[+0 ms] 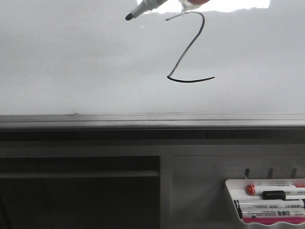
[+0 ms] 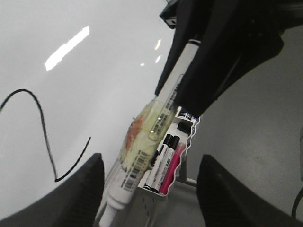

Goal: Write number 2 on whiteboard

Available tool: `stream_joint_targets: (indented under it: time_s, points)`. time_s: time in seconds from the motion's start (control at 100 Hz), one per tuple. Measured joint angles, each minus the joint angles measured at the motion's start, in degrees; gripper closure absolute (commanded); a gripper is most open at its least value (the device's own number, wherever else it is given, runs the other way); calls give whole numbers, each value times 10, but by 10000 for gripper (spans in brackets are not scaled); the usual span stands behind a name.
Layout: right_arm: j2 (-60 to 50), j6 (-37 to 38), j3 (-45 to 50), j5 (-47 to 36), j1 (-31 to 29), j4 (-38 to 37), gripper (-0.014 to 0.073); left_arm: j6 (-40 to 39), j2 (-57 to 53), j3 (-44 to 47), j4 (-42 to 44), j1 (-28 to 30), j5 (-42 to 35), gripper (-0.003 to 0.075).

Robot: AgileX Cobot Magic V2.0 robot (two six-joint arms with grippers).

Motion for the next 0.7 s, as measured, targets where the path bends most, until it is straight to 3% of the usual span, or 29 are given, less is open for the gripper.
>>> stream_joint_targets:
  time_s: [0.25,0.37,0.51,0.66,0.7]
  points:
    - [0,0,0,34,0,-5,656,7,25,0,-1,-7,-29,316]
    - [0,0,0,37,0,-5,656,7,34,0,-1,-7,-29,364]
    - [1,0,0,38,0,-6,656,7,40,0,-2,-7,-26,507]
    - [1,1,-1,32,0,-6,655,13,42,0,-1,-8,-15,737]
    - [2,1,-1,33,0,-6,655,19,42,0,3,-10,-7,741]
